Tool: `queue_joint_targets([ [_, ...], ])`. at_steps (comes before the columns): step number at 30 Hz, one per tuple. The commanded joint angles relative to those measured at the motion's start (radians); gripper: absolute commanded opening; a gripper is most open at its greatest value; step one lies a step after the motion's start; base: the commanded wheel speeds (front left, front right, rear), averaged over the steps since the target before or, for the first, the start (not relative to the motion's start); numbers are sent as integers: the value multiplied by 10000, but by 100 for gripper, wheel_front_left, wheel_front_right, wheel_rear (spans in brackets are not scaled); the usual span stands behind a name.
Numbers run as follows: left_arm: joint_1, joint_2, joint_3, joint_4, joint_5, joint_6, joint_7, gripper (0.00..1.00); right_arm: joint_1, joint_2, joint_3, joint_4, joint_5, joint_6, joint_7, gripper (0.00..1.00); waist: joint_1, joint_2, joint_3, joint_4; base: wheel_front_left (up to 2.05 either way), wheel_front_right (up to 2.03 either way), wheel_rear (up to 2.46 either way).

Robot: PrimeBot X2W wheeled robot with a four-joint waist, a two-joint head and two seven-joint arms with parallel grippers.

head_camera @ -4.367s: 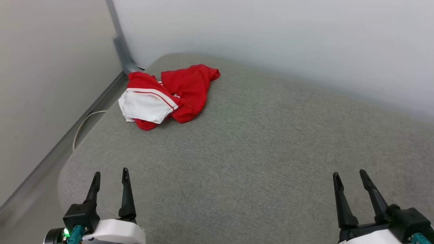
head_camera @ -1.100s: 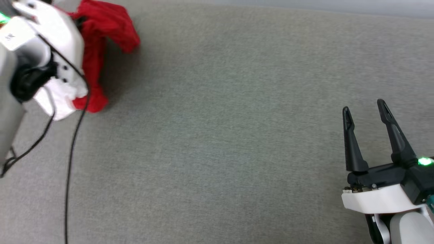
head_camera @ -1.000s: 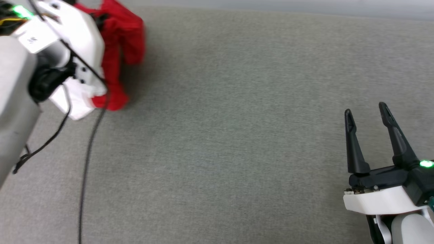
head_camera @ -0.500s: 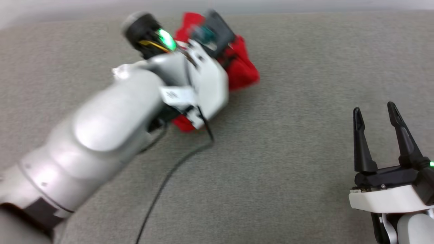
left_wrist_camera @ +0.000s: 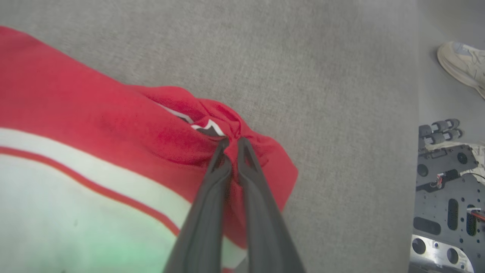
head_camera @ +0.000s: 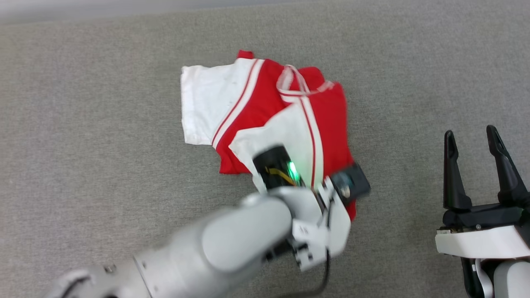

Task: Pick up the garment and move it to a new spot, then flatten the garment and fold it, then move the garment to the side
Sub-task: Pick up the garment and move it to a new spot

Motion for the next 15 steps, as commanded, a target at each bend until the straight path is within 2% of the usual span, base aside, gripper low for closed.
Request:
queue_joint_targets([
  [1,567,-220,8,-34,428,-8,328,0,-139,26,2,4,84,-7,-21,100,1,0,142,-65,0,0,0],
  [6,1467,-483,-3,-189,905,-13,634,0,-199,26,-6,84,65,-7,-21,100,1,0,284,-63,0,0,0],
  [9,1342,-506,-4,-28,1040,-13,108,0,-193,26,-2,151,27,-7,-21,100,1,0,223,-4,0,0,0],
  [10,1221,-537,2,98,1051,-7,-228,56,-177,26,1,177,11,-7,-21,100,1,0,158,28,0,0,0],
  [11,1096,-607,12,233,1028,-5,-619,100,-140,26,5,203,-6,-7,-21,100,1,0,78,62,0,0,0],
  [15,827,-905,383,807,1133,82,-2241,100,80,24,21,278,-62,-7,-21,100,1,0,-357,200,0,0,0],
])
